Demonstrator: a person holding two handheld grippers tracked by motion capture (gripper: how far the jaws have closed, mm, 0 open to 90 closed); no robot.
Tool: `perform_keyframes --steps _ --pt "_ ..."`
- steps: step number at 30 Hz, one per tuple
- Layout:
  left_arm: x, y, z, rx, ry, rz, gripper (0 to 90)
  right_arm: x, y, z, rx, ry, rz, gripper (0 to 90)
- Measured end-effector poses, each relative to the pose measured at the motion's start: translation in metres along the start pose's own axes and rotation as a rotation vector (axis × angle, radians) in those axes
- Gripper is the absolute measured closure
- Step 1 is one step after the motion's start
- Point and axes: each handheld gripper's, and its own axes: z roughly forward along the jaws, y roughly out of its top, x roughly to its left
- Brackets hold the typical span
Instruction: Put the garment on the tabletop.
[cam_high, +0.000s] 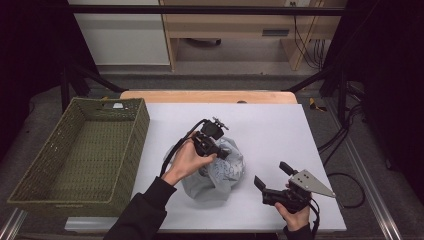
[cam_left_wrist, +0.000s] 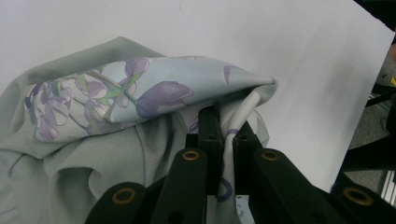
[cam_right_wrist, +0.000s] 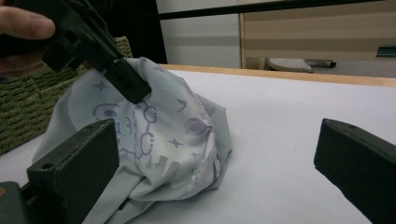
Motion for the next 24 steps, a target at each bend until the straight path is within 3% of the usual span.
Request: perform_keyframes --steps 2,5,6,10,14,15,20,24 --pt "-0.001 -0.002 0.002 -0.012 0.007 0.018 81.3 0.000 0.000 0.000 -0.001 0.000 -0.001 0.3" --pt "-0.004 -0.001 0.000 -0.037 0.021 0.038 60.9 0.000 0.000 0.000 0.002 -0.001 -0.007 0.3" --pt "-0.005 0.000 -0.002 -0.047 0.027 0.048 50.0 0.000 -0.001 0.000 0.003 0.002 -0.006 0.3" --pt "-0.011 0.002 -0.010 -0.116 0.052 0.069 25.5 0.000 -0.001 0.001 0.001 -0.003 -0.012 0.3" --pt "-0.014 0.002 -0.018 -0.167 0.052 0.069 18.5 0.000 -0.001 0.000 -0.001 0.002 -0.013 0.3" --pt "-0.015 0.001 -0.020 -0.178 0.055 0.063 16.9 0.001 0.000 0.000 -0.008 0.006 0.008 0.3" --pt "-0.015 -0.004 -0.031 -0.265 0.066 0.046 13.9 0.001 0.000 -0.001 -0.003 0.004 -0.005 0.3" --pt "-0.015 -0.014 -0.039 -0.340 0.100 0.048 10.0 0.001 0.001 -0.001 -0.004 0.007 -0.001 0.3"
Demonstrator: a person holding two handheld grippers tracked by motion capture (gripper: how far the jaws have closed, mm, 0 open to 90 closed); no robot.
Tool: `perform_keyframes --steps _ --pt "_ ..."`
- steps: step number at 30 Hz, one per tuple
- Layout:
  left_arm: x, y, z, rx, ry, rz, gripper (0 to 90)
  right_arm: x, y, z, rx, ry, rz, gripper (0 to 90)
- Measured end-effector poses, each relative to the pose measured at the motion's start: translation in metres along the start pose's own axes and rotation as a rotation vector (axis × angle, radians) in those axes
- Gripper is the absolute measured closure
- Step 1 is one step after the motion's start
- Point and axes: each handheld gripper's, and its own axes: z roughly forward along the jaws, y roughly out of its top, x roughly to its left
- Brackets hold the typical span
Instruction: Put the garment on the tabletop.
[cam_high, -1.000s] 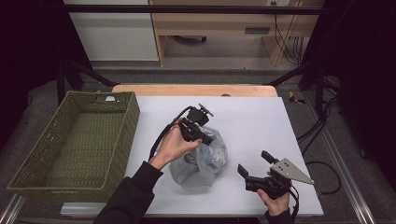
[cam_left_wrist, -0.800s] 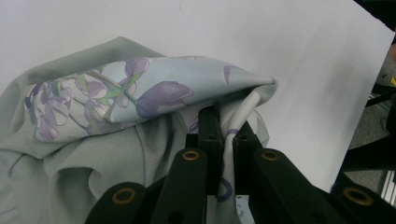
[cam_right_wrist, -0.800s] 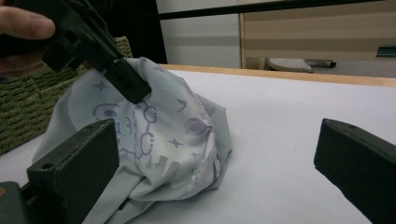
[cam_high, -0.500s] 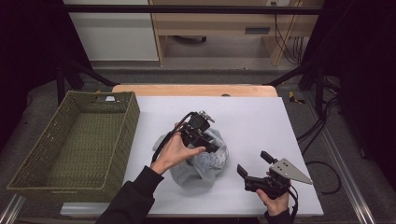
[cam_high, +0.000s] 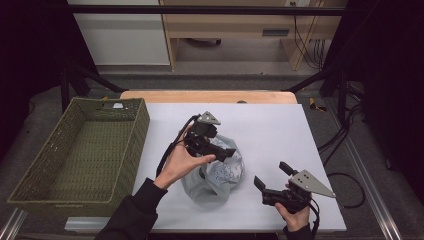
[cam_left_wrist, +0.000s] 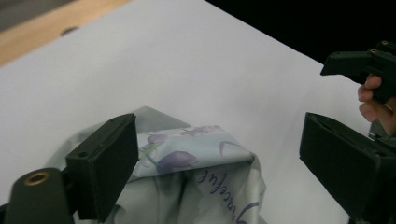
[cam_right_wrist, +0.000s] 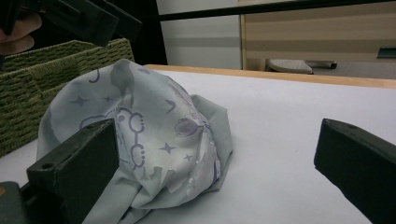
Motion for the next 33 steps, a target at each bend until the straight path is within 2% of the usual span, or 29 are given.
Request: perform_keyframes --steps 5,7,10,12,16,19,21,24,28,33 --pt "0.002 -0.013 -0.013 -0.101 0.045 -0.010 7.6 -0.001 0.000 0.000 -0.004 -0.003 -0.009 0.3" --pt "0.005 -0.020 -0.019 -0.148 0.043 -0.030 7.1 -0.001 0.000 0.001 -0.002 -0.006 -0.009 0.3" --pt "0.007 -0.029 -0.027 -0.187 0.056 -0.025 6.0 -0.001 0.000 0.000 -0.002 -0.004 -0.009 0.3" --pt "0.007 -0.036 -0.033 -0.215 0.049 -0.031 6.2 -0.001 0.000 0.000 -0.005 -0.002 -0.010 0.3" --pt "0.009 -0.051 -0.044 -0.252 0.048 -0.036 6.3 -0.001 0.000 0.000 -0.005 -0.004 -0.005 0.3" --pt "0.011 -0.063 -0.050 -0.273 0.063 -0.052 5.7 -0.001 0.000 0.000 -0.008 -0.003 -0.004 0.3" --pt "0.011 -0.072 -0.054 -0.275 0.100 -0.036 4.8 -0.002 0.001 -0.001 -0.007 -0.001 -0.010 0.2" --pt "0.011 -0.084 -0.061 -0.301 0.095 -0.045 4.2 -0.002 0.001 -0.001 -0.008 -0.001 -0.007 0.2" --pt "0.011 -0.100 -0.070 -0.339 0.118 -0.042 4.0 -0.002 0.001 -0.001 -0.010 -0.001 -0.008 0.3" --pt "0.012 -0.123 -0.075 -0.355 0.140 -0.050 3.9 -0.003 0.001 -0.002 -0.009 0.002 -0.005 0.2"
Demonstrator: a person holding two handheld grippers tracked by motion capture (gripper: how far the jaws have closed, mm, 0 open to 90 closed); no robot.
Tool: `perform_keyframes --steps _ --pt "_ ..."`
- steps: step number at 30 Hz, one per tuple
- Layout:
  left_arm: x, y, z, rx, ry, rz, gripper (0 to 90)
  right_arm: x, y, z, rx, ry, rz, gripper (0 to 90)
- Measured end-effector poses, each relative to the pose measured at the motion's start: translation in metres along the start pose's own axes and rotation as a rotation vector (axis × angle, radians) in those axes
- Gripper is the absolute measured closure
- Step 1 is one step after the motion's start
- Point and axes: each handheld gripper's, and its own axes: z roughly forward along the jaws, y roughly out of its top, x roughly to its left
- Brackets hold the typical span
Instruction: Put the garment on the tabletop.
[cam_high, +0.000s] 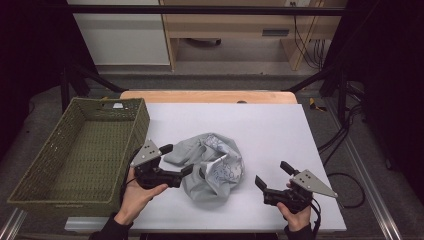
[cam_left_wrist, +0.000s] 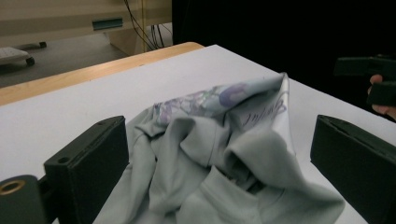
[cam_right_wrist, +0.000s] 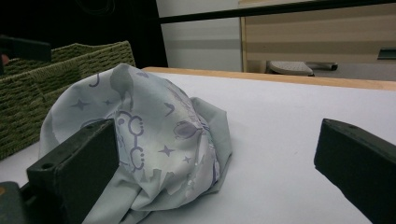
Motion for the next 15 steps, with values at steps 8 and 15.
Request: perform_keyframes --steps 8,15 --pt "0.007 -0.017 -0.018 -0.044 0.049 -0.010 3.9 -0.001 -0.001 0.000 0.001 0.001 0.001 0.3" --pt "0.017 -0.027 -0.034 -0.056 0.091 -0.056 3.7 -0.002 -0.001 -0.001 -0.001 0.003 0.006 0.2"
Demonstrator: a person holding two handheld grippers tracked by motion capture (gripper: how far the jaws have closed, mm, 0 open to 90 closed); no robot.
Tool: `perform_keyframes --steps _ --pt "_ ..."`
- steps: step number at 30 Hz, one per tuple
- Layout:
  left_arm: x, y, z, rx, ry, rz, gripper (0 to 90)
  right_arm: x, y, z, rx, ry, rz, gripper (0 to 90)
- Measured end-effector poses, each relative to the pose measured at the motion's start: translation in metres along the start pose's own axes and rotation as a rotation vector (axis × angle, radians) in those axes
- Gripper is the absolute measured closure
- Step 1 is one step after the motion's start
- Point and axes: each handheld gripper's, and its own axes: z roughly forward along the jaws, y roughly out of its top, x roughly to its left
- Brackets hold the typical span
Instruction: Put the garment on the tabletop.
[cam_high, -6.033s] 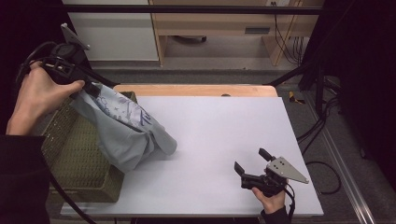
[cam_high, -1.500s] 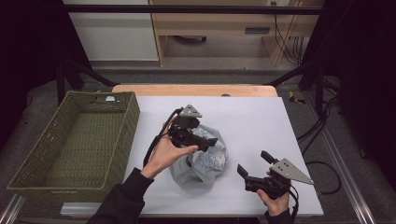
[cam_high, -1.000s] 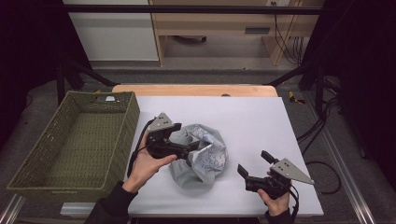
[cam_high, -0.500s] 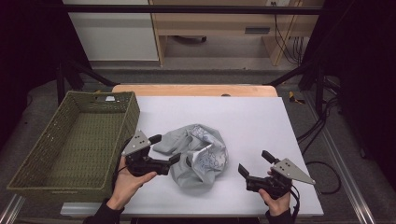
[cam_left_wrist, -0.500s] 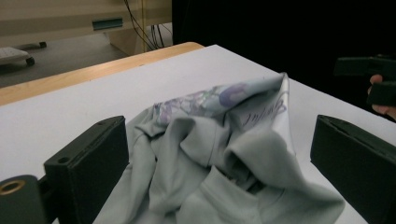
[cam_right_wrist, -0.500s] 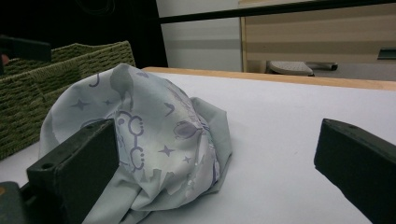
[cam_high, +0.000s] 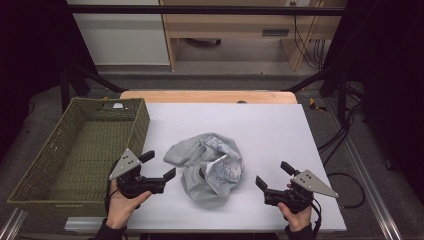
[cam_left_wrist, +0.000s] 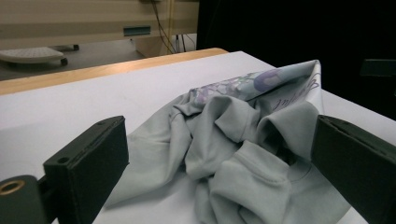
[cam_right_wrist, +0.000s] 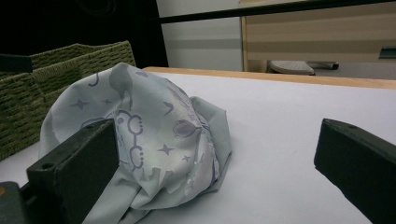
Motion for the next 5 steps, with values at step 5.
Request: perform_keyframes --steps 5 --pt "0.0046 -0.0034 -0.0066 0.008 0.012 -0.005 3.3 -0.0017 0.0007 -0.0015 -0.001 0.004 0.010 0.3"
